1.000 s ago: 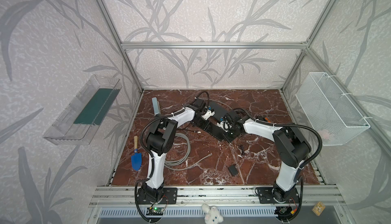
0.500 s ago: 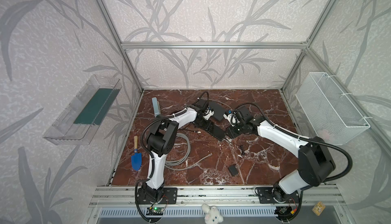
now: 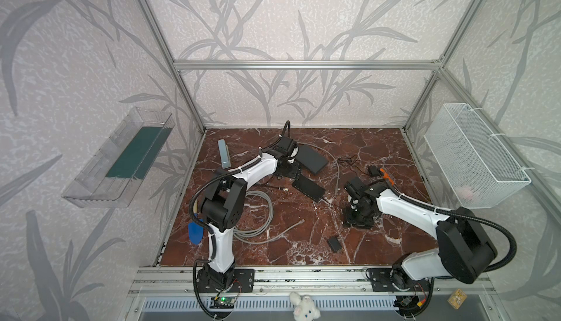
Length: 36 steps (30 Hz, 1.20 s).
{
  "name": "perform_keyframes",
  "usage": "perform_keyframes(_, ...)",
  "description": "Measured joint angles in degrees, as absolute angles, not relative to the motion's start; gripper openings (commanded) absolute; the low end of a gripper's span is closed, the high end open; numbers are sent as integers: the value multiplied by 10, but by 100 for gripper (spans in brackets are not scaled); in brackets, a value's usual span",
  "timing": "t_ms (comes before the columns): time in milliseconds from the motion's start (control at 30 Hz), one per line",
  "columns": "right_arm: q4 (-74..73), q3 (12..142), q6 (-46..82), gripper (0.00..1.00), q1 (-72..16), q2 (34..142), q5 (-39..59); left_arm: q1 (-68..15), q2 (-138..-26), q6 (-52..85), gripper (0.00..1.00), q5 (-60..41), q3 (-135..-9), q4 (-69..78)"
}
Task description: Insert the plug into the switch port
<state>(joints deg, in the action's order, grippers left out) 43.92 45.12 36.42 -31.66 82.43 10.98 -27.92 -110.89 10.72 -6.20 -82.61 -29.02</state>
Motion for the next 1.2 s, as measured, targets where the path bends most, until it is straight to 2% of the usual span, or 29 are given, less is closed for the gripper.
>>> perform_keyframes(167, 401, 445, 385, 55, -317, 833, 132, -279, -1097, 112, 79, -36, -808, -284)
perform_keyframes(267, 382, 446, 388, 51, -317, 858, 143, -279, -1097, 113, 79, -29, -802, -282)
perform_keyframes(400, 376, 457, 391, 35, -316, 882, 151, -279, -1096, 114, 79, -23, -797, -280)
perform_keyframes(533, 381, 473, 390, 12, -316, 902, 150, -279, -1096, 113, 79, -15, -797, -278)
perform_keyframes(667, 395, 493, 382, 5, -295, 914, 135, -279, -1091, 112, 78, -2, -797, -278)
perform_keyframes(833, 410, 533, 347, 4, -191, 914, 110, -277, -1080, 110, 78, 19, -796, -278)
perform_keyframes(900, 413, 557, 327, 8, -153, 921, 105, -277, -1075, 107, 78, 23, -796, -278)
perform_keyframes(1033, 416, 607, 280, 26, -103, 961, 99, -277, -1060, 96, 78, 25, -789, -279)
perform_keyframes(1200, 428, 613, 249, 44, -98, 980, 110, -276, -1032, 79, 73, 13, -763, -283)
